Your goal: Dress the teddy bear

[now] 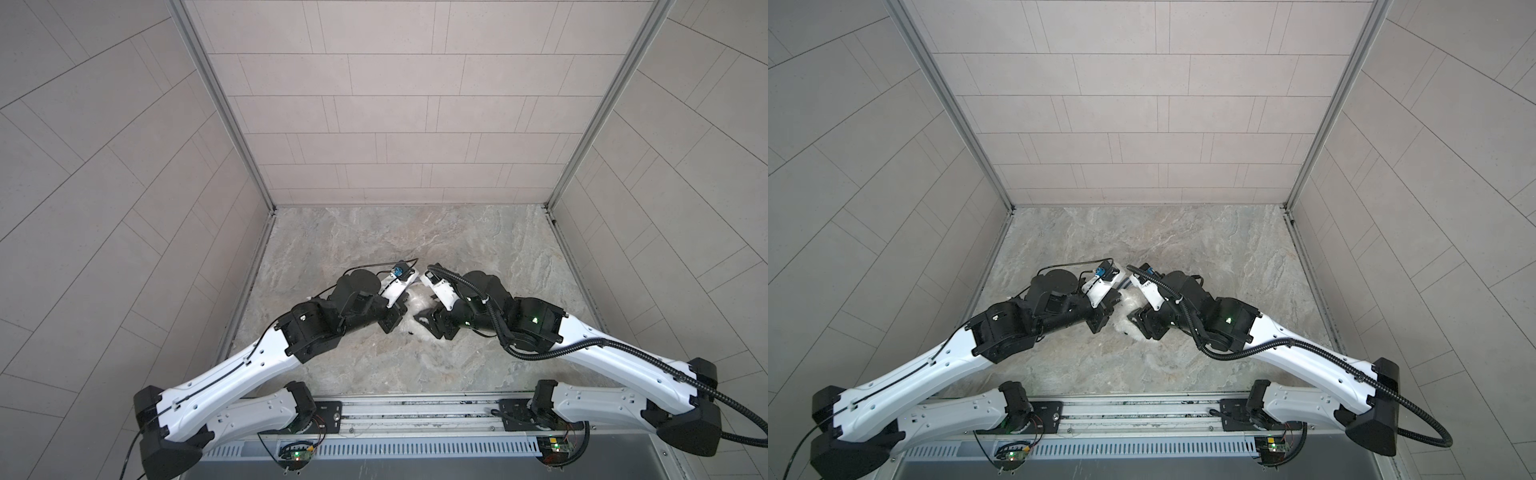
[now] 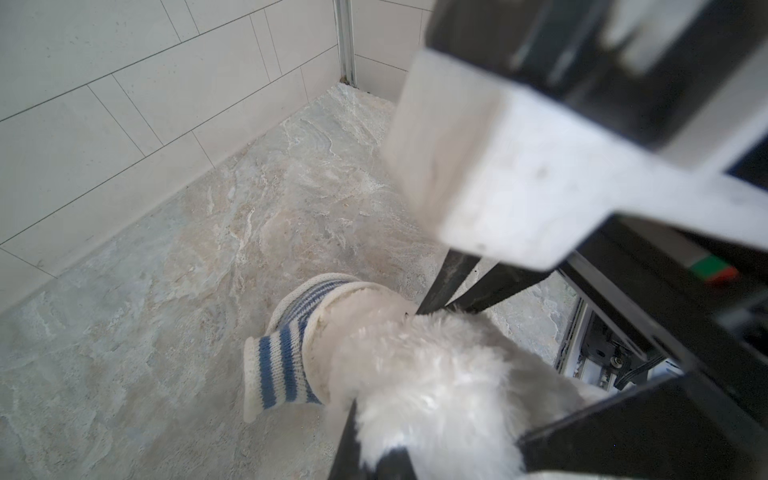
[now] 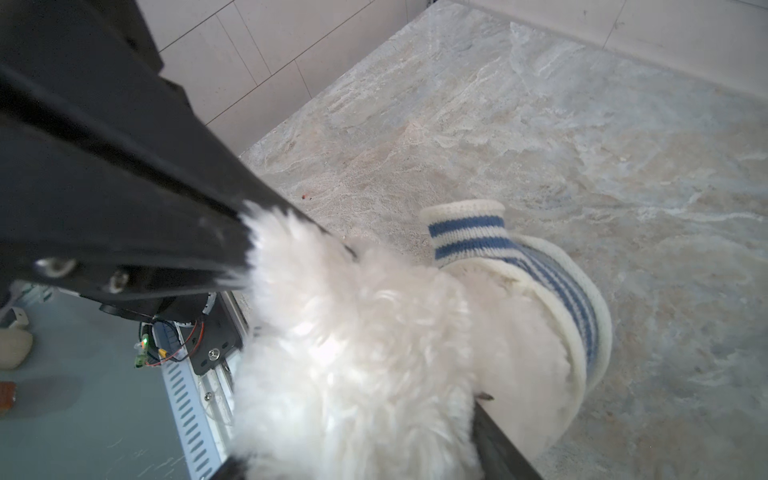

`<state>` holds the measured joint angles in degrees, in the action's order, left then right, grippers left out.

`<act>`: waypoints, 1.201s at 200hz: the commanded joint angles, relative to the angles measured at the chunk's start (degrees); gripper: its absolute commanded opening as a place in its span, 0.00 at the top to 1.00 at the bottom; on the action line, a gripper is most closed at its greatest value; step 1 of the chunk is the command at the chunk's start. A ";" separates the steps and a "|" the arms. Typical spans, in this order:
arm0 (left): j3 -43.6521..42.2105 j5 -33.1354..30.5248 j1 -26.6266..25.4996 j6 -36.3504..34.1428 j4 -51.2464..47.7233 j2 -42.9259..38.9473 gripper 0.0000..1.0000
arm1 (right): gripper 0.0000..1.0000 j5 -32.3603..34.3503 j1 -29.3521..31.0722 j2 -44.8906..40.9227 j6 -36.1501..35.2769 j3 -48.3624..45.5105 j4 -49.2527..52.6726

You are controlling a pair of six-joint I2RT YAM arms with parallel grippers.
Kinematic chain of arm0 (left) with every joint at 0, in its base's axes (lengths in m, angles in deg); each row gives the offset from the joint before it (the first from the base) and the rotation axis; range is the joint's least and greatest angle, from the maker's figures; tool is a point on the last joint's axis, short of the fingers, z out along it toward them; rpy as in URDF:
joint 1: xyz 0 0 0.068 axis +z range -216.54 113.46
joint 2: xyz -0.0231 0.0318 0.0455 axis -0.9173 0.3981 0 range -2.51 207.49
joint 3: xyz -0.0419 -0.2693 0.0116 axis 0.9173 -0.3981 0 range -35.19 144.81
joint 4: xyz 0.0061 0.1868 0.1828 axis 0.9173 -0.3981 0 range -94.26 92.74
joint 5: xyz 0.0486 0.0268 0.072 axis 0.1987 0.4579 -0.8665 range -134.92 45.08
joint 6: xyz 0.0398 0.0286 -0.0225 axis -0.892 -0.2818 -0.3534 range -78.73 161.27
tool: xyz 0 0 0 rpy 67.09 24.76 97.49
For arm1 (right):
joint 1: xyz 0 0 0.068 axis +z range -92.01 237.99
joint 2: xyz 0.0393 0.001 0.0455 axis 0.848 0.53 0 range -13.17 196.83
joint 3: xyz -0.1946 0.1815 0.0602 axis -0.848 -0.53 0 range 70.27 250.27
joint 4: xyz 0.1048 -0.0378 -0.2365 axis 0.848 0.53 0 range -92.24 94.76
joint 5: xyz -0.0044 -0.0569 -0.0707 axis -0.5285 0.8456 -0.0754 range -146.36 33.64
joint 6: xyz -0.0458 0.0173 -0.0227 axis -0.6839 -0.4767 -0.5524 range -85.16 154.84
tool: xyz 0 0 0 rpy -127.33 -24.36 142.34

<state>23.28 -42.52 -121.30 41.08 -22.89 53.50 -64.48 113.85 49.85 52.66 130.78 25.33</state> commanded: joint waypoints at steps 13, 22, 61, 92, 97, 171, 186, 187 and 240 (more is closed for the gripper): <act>0.41 -0.77 0.14 2.02 -1.03 -2.10 1.00 | 0.57 3.15 -0.02 -0.33 -2.10 -0.90 3.04; 0.41 -0.81 0.18 2.47 -1.34 -2.22 1.00 | 0.65 3.42 -0.03 -0.51 -2.72 -1.05 3.09; 0.94 0.87 -0.26 5.29 -1.94 -2.62 1.00 | 0.88 3.30 -0.04 -0.87 -6.63 -1.83 3.19; 1.98 5.80 -0.18 9.05 -3.38 -2.03 0.99 | 1.00 1.13 -0.01 -3.11 -13.93 -3.32 2.82; 2.38 7.04 0.14 9.84 -4.18 -1.54 0.93 | 1.00 0.01 -0.04 -4.35 -16.21 -4.35 2.12; 2.41 31.03 22.78 21.64 -5.28 -6.07 0.46 | 1.00 -31.69 -19.25 -20.46 -33.77 -23.41 -28.87; 0.25 30.85 27.16 21.85 -6.27 -6.89 0.57 | 1.00 -37.23 -22.49 -18.63 -31.94 -23.97 -34.31; 0.06 30.84 27.60 21.96 -6.19 -6.97 0.57 | 1.00 -37.36 -22.56 -18.55 -32.00 -23.91 -34.37; -9.49 35.55 38.97 29.13 3.77 -7.73 0.66 | 1.00 -45.16 -22.97 -13.76 -33.35 -19.29 -32.51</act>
<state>16.57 -10.94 -85.59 66.46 -24.68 45.32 -100.89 90.88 36.39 21.67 108.66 -1.72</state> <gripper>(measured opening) 0.289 0.112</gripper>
